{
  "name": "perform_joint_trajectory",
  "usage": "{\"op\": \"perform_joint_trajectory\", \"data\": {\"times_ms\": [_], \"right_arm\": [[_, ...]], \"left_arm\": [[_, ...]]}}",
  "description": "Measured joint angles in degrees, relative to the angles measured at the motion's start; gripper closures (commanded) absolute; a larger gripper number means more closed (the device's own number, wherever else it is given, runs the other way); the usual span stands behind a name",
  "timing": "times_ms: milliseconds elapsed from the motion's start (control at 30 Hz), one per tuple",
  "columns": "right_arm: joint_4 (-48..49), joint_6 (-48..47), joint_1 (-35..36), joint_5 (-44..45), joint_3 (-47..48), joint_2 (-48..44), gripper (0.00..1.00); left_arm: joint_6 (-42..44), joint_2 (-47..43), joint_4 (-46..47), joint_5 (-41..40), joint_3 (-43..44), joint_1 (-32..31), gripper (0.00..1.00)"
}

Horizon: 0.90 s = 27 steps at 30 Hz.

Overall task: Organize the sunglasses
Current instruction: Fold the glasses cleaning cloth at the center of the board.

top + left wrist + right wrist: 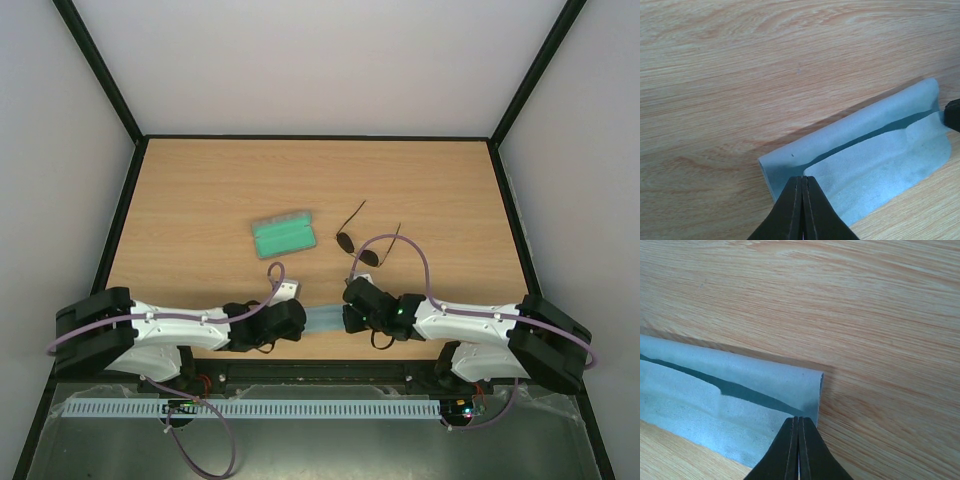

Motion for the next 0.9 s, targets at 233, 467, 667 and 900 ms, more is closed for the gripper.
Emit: {"op": "perform_joint_trajectory", "data": {"times_ms": [233, 467, 667, 900], "right_arm": [[0.02, 0.85, 0.72, 0.04, -0.52, -0.02, 0.92], [-0.17, 1.68, 1.97, 0.28, -1.09, -1.11, 0.89], [-1.01, 2.86, 3.69, 0.81, -1.09, -3.72, 0.86], [-4.44, 4.85, 5.44, 2.01, -1.11, -8.66, 0.81]], "left_arm": [[-0.57, 0.13, -0.28, -0.02, -0.37, -0.72, 0.98], [-1.51, 0.13, -0.63, -0.46, -0.37, -2.08, 0.95], [-2.95, -0.33, -2.67, -1.22, -0.37, -3.67, 0.87], [-6.14, -6.93, -6.91, -2.56, -0.37, -6.08, 0.66]]}}
